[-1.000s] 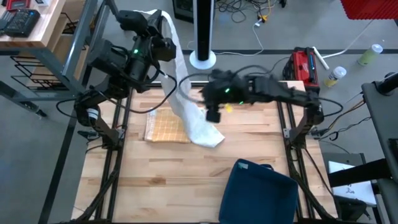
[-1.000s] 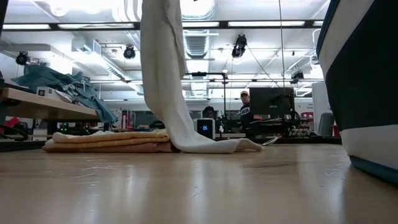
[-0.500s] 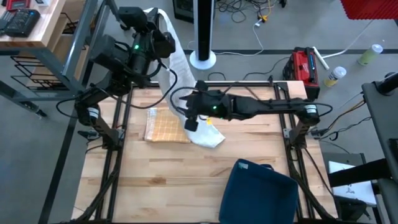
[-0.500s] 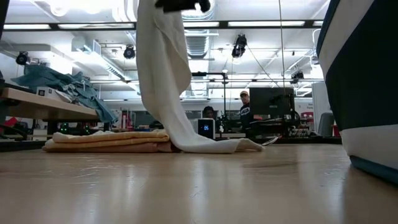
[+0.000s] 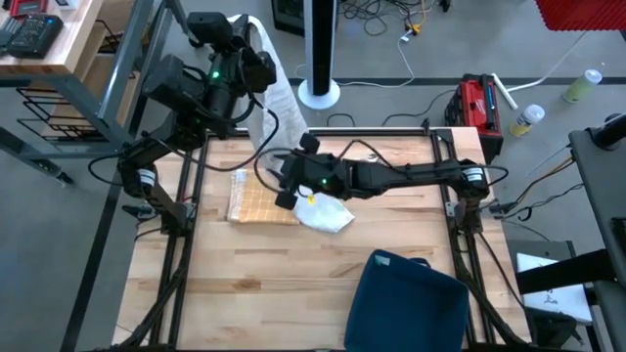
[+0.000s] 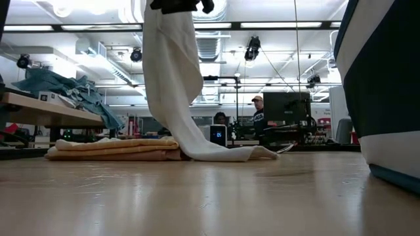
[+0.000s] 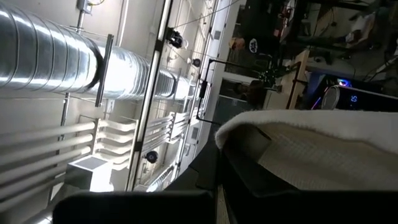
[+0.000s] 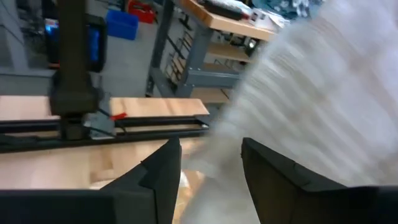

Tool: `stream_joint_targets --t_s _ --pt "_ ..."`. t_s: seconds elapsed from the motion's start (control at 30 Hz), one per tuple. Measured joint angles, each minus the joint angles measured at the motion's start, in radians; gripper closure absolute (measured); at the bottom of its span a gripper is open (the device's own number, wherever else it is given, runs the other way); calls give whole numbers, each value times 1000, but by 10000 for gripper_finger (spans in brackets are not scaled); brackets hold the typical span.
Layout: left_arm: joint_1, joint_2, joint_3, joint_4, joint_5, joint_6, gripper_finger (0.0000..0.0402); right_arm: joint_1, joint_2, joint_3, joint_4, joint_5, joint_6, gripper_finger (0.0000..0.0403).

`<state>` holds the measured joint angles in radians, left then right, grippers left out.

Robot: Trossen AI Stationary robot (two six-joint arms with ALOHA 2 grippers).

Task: Fold towel
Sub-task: Fold the white towel

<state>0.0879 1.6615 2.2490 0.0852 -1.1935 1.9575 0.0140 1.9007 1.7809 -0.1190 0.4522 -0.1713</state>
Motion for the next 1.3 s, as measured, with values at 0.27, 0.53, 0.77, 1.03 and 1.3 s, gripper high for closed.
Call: stream_joint_targets --t_s 0.27,0.53,0.77,1.03,1.3 --pt "2 0 0 -8 0 -4 401 54 10 0 82 216 -102 237" --pt "2 0 0 -18 -1 -11 401 38 73 -1 167 241 -164 252" --pt "2 0 0 -24 1 -44 401 29 95 -1 236 382 -320 324" --pt "2 0 0 -27 2 -64 401 33 51 0 247 401 -421 400" --pt "8 -8 0 -35 -19 -63 401 49 -27 2 120 369 -309 394"
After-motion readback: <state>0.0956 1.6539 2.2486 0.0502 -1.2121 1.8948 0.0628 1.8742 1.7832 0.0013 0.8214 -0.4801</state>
